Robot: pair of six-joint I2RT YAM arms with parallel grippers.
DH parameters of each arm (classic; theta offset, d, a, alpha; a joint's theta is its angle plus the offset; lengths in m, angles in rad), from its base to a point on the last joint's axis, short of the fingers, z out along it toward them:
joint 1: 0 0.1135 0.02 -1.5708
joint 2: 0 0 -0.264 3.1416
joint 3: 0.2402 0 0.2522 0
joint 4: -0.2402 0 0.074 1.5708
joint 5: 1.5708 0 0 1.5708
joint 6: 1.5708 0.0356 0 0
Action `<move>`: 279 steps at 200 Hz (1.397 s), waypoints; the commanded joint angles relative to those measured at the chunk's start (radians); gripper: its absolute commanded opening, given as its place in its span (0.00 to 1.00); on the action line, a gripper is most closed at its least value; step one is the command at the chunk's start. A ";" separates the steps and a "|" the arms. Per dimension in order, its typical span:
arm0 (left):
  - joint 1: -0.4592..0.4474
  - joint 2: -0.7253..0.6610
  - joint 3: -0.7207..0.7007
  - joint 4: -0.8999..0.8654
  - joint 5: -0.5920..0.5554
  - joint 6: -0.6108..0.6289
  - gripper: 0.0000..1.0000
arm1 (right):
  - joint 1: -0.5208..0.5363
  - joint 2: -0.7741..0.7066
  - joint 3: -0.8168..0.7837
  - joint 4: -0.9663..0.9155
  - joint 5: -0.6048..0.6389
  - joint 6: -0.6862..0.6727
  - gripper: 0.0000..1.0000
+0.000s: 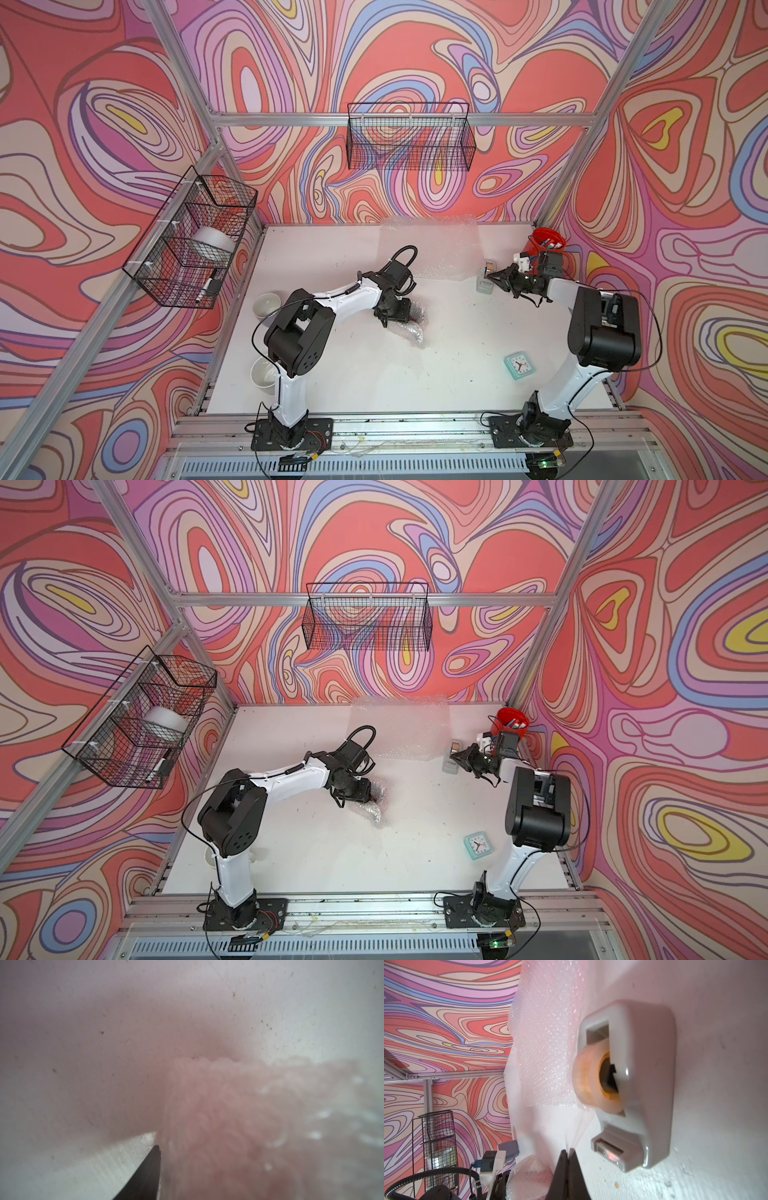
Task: Wrap mugs in bubble wrap
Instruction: Tear off the tape using the Tape Cutter.
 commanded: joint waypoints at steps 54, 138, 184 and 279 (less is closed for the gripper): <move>0.002 0.039 -0.012 -0.061 -0.009 -0.012 0.52 | 0.056 -0.197 -0.127 -0.174 -0.010 -0.079 0.00; 0.003 0.038 -0.019 -0.049 0.008 -0.031 0.52 | 0.095 -0.211 -0.167 -0.336 0.223 -0.163 0.00; 0.003 0.032 -0.026 -0.033 0.022 -0.060 0.52 | 0.095 -0.132 -0.144 -0.372 0.284 -0.193 0.00; 0.002 0.006 -0.064 0.008 0.044 -0.144 0.53 | 0.096 -0.052 -0.107 -0.436 0.433 -0.217 0.00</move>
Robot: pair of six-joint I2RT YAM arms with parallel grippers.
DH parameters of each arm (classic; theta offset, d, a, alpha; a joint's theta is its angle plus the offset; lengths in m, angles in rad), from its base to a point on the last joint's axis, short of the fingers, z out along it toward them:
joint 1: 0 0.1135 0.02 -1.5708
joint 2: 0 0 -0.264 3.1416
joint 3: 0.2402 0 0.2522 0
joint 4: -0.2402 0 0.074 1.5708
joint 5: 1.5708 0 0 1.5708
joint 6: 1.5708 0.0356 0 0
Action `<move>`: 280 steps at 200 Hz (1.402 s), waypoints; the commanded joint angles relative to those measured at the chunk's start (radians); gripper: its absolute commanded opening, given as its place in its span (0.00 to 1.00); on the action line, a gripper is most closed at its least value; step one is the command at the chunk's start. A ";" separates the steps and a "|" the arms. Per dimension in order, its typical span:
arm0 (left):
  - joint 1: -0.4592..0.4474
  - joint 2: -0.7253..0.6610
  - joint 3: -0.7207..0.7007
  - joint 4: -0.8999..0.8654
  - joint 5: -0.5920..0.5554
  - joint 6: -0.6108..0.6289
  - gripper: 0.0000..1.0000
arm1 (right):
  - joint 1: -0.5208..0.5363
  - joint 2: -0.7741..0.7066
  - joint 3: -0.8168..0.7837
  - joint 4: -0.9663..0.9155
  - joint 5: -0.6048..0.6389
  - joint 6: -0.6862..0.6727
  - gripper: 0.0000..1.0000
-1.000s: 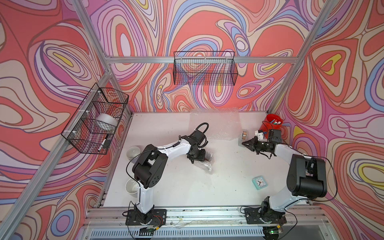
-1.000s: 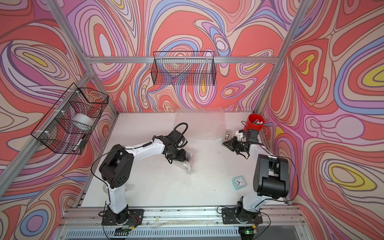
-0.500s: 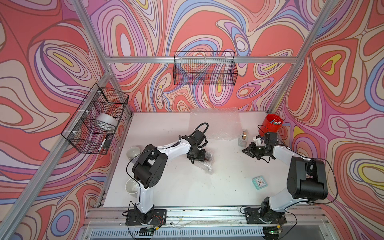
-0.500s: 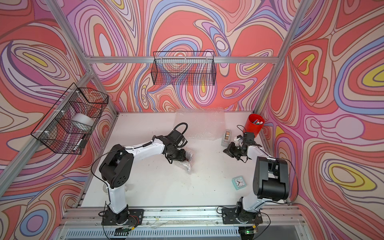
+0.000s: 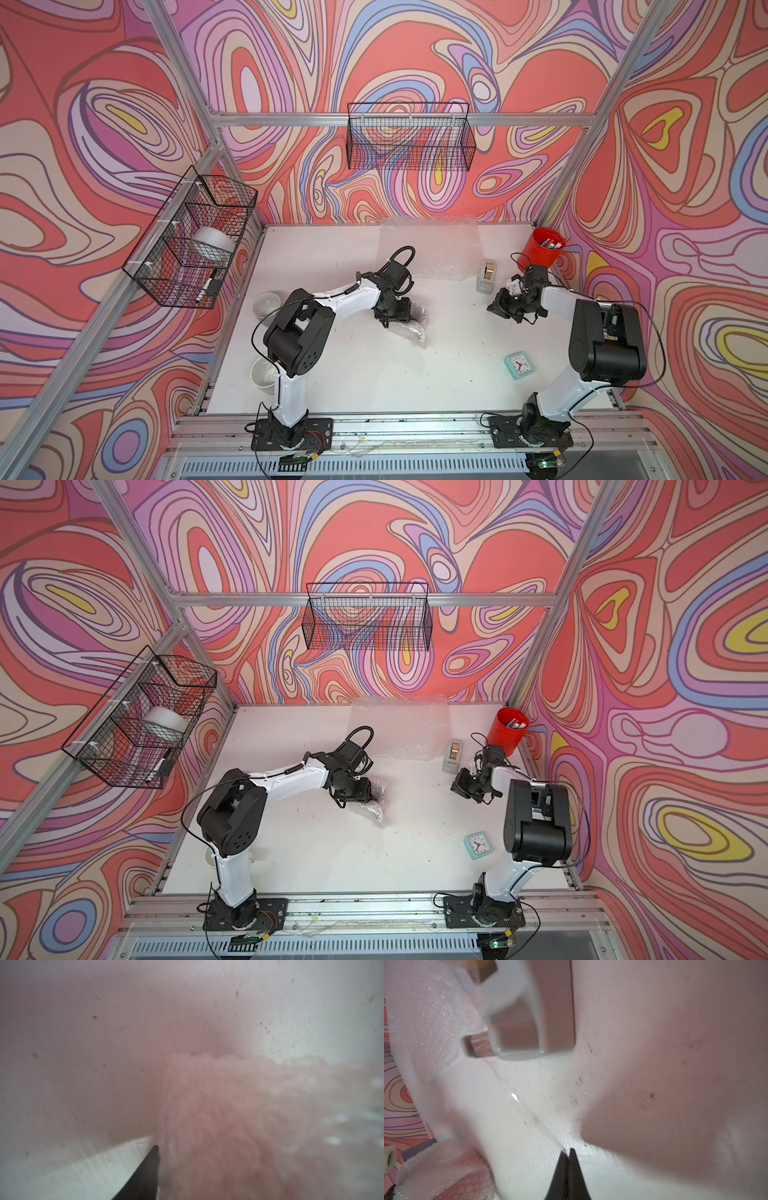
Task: Wrap mugs in bubble wrap
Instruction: Tear off the tape using the Tape Cutter, then stick the tape on the bubble wrap.
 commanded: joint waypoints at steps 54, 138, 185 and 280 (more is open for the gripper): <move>-0.004 0.002 -0.052 -0.012 -0.016 -0.078 0.54 | 0.010 0.021 0.002 -0.126 0.100 -0.018 0.00; -0.008 -0.053 -0.148 0.082 0.012 -0.325 0.56 | 0.145 -0.353 -0.008 -0.010 -0.192 0.127 0.00; -0.011 -0.092 -0.196 0.136 0.014 -0.416 0.60 | 0.430 -0.383 -0.004 0.164 -0.310 0.279 0.00; -0.011 -0.105 -0.228 0.180 0.038 -0.442 0.58 | 0.638 -0.250 0.022 0.333 -0.300 0.303 0.00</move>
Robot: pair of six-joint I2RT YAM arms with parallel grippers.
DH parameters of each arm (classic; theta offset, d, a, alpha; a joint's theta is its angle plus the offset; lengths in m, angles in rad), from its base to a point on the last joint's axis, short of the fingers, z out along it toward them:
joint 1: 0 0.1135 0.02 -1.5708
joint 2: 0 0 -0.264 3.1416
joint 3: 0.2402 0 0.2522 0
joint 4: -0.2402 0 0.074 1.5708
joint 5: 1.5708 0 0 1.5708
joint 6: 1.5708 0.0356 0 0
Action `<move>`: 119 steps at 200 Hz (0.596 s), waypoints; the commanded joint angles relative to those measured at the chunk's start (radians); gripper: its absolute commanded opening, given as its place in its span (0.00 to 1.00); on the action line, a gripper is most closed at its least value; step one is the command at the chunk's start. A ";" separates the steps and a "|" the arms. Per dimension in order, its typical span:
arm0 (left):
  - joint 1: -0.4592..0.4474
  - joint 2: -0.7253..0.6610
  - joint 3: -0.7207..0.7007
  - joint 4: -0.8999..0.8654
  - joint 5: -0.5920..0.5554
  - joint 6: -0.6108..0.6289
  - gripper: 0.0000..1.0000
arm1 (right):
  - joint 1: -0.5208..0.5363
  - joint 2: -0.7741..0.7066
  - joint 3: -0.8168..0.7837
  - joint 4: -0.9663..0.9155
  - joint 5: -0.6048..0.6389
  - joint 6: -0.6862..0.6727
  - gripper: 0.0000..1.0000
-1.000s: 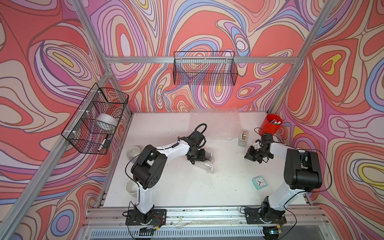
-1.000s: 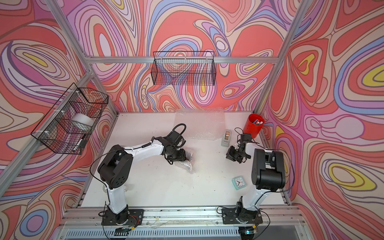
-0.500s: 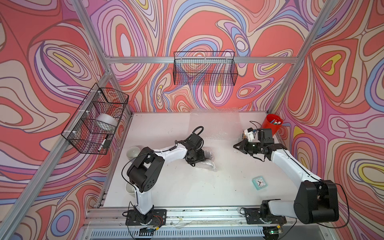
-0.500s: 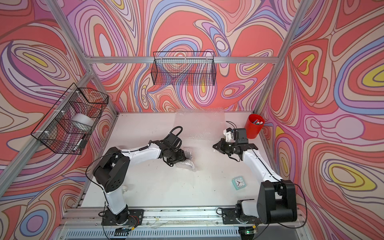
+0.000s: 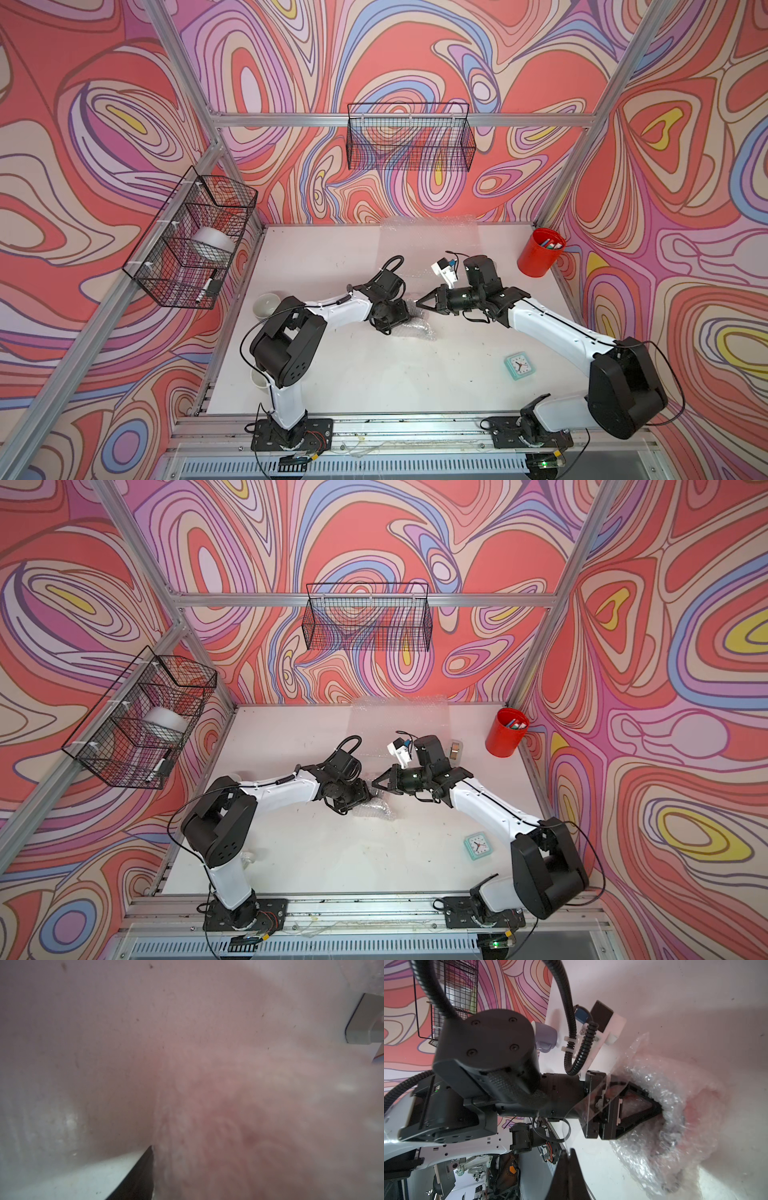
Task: Wrap mugs in bubble wrap
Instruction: Stick the tape on the bubble wrap.
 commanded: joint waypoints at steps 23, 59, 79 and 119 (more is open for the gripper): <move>-0.009 -0.003 -0.035 -0.037 0.008 -0.023 0.58 | 0.006 0.044 -0.012 0.062 0.009 0.012 0.00; -0.009 -0.001 -0.039 -0.031 0.011 -0.025 0.58 | 0.007 0.071 -0.047 0.037 0.025 0.010 0.00; -0.009 0.003 -0.038 -0.032 0.013 -0.026 0.58 | 0.012 0.085 -0.066 0.041 0.021 0.023 0.00; -0.009 0.008 -0.031 -0.033 0.011 -0.025 0.58 | 0.027 0.111 -0.091 0.037 0.031 0.031 0.00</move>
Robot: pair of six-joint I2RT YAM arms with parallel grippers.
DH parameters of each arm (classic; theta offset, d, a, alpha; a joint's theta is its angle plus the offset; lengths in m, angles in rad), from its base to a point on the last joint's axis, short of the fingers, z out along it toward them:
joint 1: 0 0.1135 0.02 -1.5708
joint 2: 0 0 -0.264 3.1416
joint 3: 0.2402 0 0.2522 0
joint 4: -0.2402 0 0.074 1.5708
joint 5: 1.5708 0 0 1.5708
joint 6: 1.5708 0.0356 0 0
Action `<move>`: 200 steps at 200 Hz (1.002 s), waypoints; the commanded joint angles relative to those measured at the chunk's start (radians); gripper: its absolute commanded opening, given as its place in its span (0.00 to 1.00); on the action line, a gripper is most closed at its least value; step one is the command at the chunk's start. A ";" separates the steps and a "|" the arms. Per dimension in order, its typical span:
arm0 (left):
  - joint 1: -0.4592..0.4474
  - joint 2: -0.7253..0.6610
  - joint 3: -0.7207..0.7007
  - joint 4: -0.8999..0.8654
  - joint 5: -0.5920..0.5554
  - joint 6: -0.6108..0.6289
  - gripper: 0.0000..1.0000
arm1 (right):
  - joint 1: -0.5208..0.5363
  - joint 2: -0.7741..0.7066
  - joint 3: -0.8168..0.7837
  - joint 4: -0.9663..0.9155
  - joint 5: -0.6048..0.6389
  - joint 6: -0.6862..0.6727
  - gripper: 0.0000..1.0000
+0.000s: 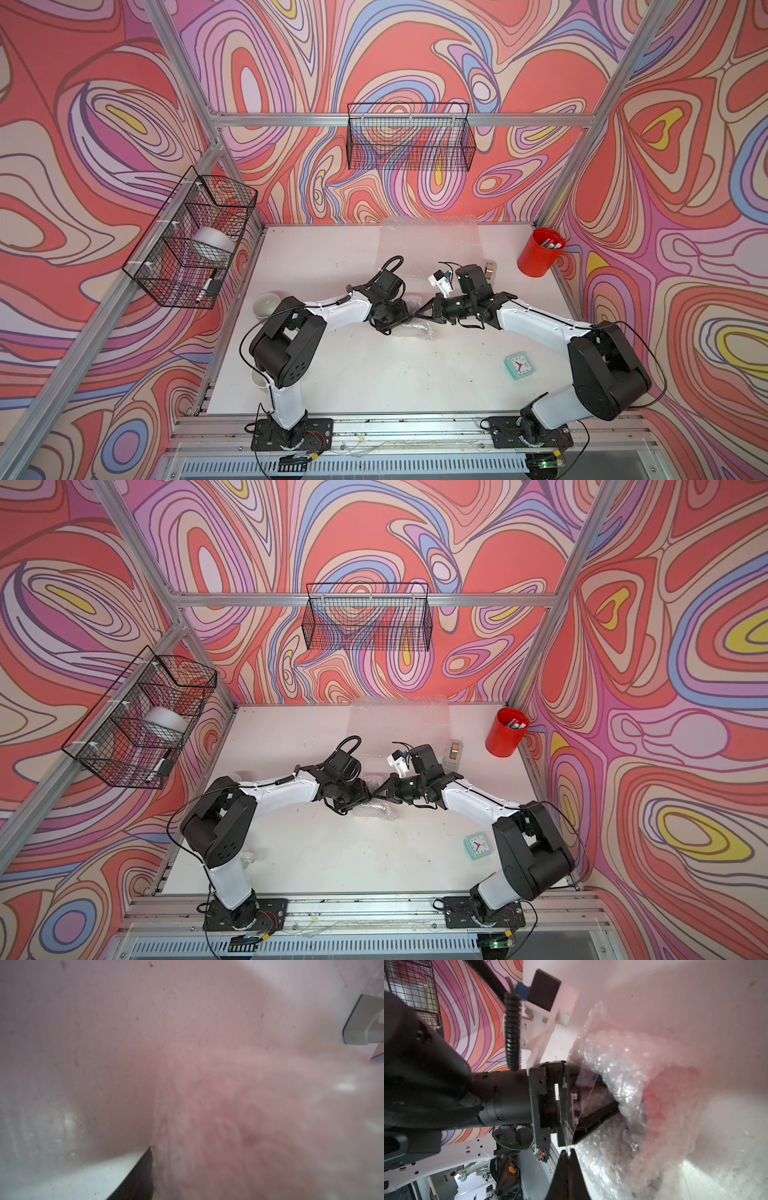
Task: Wrap mugs in bubble wrap
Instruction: Stick the tape on the bubble wrap.
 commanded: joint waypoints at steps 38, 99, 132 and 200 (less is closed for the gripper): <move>-0.009 0.015 -0.019 -0.049 0.010 -0.019 0.58 | 0.030 0.061 -0.020 -0.018 0.044 0.006 0.00; -0.006 0.028 -0.008 -0.054 0.014 -0.014 0.58 | 0.104 0.046 -0.032 -0.164 0.355 -0.145 0.00; -0.008 0.035 -0.006 -0.054 0.016 -0.011 0.57 | 0.130 0.026 -0.064 -0.141 0.418 -0.160 0.00; -0.007 0.042 -0.007 -0.046 0.023 -0.008 0.57 | 0.130 -0.069 -0.034 -0.105 0.399 -0.150 0.13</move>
